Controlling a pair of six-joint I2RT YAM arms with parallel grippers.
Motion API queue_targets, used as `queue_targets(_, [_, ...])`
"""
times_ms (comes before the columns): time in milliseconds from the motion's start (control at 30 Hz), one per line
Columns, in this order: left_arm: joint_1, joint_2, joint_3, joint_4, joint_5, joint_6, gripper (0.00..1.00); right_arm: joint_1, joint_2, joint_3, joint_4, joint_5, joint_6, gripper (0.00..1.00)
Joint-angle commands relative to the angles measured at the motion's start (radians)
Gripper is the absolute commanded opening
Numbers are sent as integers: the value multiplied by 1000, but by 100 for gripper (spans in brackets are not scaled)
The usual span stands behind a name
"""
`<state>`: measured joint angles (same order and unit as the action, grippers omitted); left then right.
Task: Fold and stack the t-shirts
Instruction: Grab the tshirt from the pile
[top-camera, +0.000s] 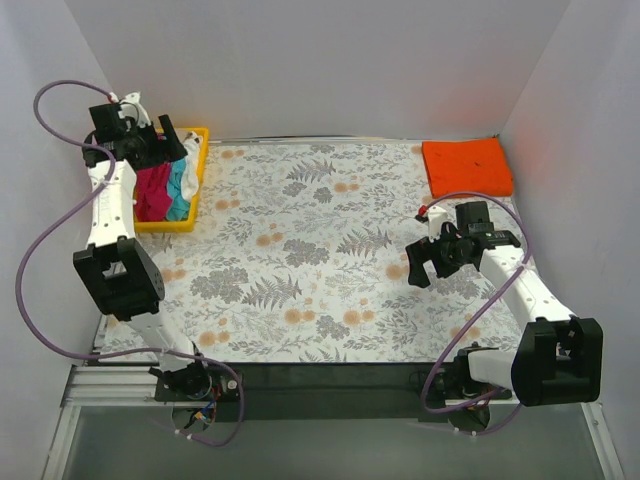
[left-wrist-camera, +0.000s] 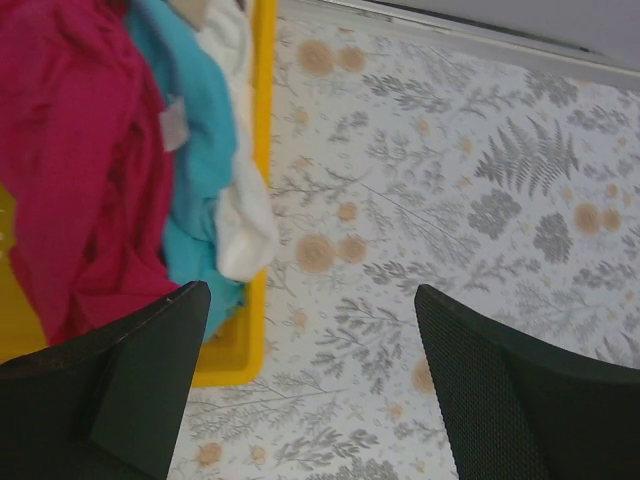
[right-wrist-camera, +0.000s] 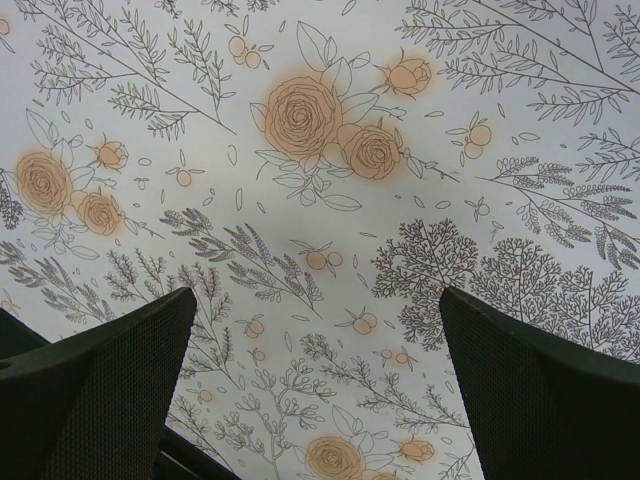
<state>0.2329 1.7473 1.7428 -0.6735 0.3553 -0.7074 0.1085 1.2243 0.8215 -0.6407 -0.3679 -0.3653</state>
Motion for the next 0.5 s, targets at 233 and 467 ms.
queue_targets(233, [163, 322, 297, -37, -50, 25, 73, 7, 3, 13, 21, -34, 12, 98])
queue_targets(467, [169, 472, 382, 6, -128, 52, 73, 7, 24, 13, 21, -32, 11, 98])
